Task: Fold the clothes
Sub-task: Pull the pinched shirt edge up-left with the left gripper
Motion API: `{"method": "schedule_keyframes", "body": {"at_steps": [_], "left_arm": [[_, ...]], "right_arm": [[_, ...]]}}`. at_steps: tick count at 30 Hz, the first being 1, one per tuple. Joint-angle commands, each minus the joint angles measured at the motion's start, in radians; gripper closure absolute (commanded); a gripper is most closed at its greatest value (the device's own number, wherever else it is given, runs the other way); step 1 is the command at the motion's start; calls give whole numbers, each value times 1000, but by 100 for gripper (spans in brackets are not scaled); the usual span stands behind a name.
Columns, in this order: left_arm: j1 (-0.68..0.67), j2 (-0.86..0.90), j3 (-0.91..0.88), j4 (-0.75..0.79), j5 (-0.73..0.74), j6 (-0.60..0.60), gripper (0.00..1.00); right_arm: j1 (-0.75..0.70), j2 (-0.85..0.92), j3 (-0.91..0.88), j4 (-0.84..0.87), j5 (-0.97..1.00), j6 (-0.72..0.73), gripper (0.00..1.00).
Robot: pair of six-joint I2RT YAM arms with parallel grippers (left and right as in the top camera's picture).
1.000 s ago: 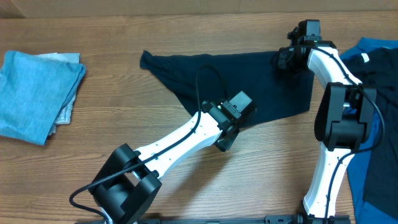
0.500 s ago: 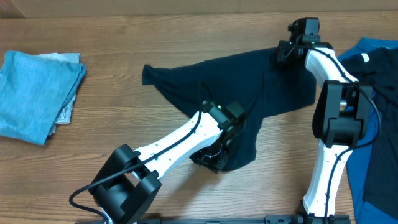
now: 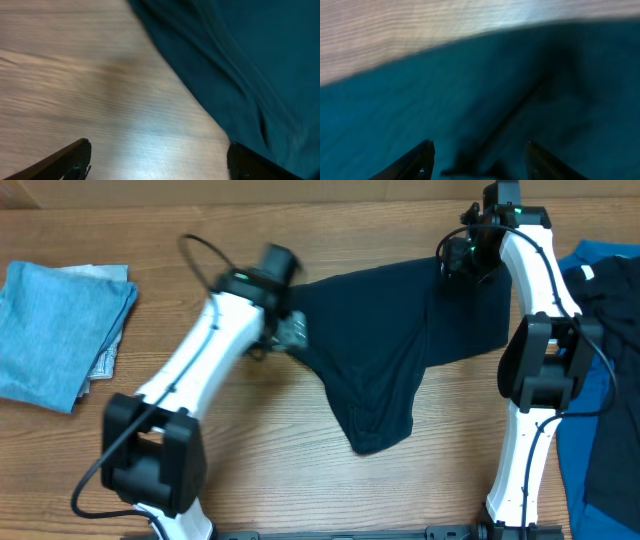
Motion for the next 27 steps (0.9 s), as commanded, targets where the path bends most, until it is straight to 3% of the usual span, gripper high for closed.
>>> {"method": "schedule_keyframes", "body": {"at_steps": [1, 5, 9, 22, 24, 26, 27], "left_arm": [[130, -5, 17, 95, 86, 53, 11], [171, 72, 16, 189, 216, 139, 10], [170, 160, 16, 190, 233, 150, 11], [170, 167, 17, 217, 233, 201, 9], [170, 167, 17, 217, 233, 201, 9], [170, 167, 17, 217, 233, 201, 9], [170, 167, 16, 217, 233, 201, 9]], "right_arm": [[56, -20, 29, -58, -51, -36, 41], [86, -20, 29, -174, 7, 26, 40], [86, -19, 27, -235, 78, 58, 41], [92, -18, -69, -136, 145, 122, 44], [92, -18, -69, -133, 145, 126, 59], [92, -18, -71, -134, 145, 126, 96], [92, -18, -71, -137, 145, 126, 96]]}}
